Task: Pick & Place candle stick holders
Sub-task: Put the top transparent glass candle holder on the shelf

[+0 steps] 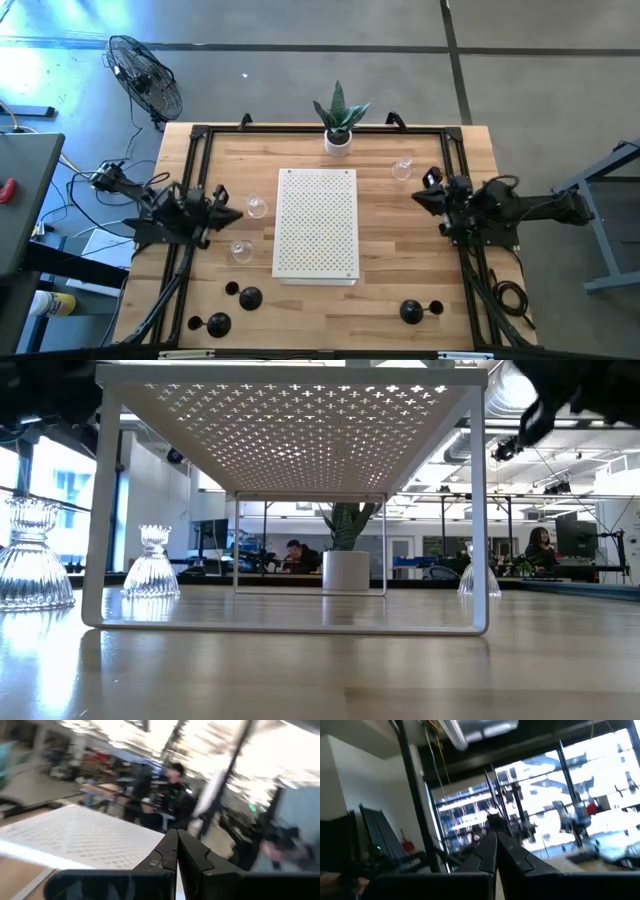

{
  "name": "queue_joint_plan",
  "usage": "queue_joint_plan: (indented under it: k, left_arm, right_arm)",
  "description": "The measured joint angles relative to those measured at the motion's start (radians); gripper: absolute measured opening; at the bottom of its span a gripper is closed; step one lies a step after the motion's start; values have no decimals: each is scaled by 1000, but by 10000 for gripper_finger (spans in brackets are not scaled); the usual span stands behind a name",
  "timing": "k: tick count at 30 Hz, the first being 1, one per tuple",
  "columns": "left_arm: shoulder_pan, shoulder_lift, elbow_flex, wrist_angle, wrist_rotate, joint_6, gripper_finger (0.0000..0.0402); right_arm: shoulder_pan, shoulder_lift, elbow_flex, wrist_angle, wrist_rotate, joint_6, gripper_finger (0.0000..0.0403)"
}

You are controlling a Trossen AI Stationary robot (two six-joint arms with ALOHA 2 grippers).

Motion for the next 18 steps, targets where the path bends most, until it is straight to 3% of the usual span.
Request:
queue_joint_plan:
  k: [10, 18]
  left_arm:
    - [0, -2, 269, 34, -4, 132, 1]
    - [0, 31, 409, 22, -69, 269, 13]
  right_arm:
    - [0, 36, 314, -63, 5, -305, 0]
    - [0, 178, 664, -508, 333, -346, 5]
